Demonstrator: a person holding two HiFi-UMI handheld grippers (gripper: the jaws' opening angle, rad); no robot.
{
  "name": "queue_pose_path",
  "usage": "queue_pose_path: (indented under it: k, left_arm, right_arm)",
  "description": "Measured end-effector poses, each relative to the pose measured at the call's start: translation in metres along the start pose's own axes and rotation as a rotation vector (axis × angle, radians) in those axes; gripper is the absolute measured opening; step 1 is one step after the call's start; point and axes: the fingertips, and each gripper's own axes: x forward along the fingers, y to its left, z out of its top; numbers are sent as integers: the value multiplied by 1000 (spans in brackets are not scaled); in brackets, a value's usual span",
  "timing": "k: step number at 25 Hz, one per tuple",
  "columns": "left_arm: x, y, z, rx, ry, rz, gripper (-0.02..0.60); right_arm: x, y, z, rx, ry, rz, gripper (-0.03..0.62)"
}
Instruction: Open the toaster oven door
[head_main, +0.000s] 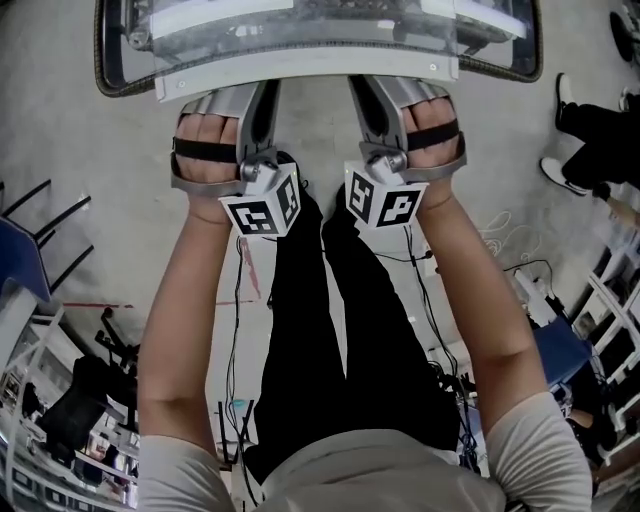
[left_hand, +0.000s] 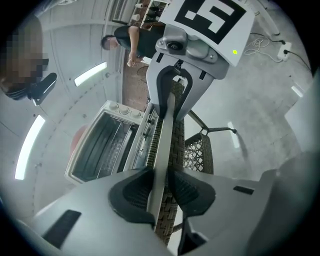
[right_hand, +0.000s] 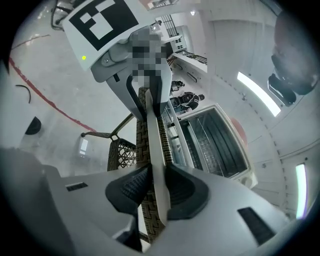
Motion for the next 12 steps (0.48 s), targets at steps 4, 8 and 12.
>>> queue_pose_path:
  k: [4,8,12]
  left_arm:
    - [1,-3,-2,10,-7,18,109]
    - [3,-5,-4,15,-12,36,118]
    - [2,-3,-3,-7,-7,35,119]
  right_arm:
    - [2,3,0,-7,-9,-20,94]
    - [4,5,0,-11,-17,-34,98]
    - [3,4,1,-10,-20,-26,98]
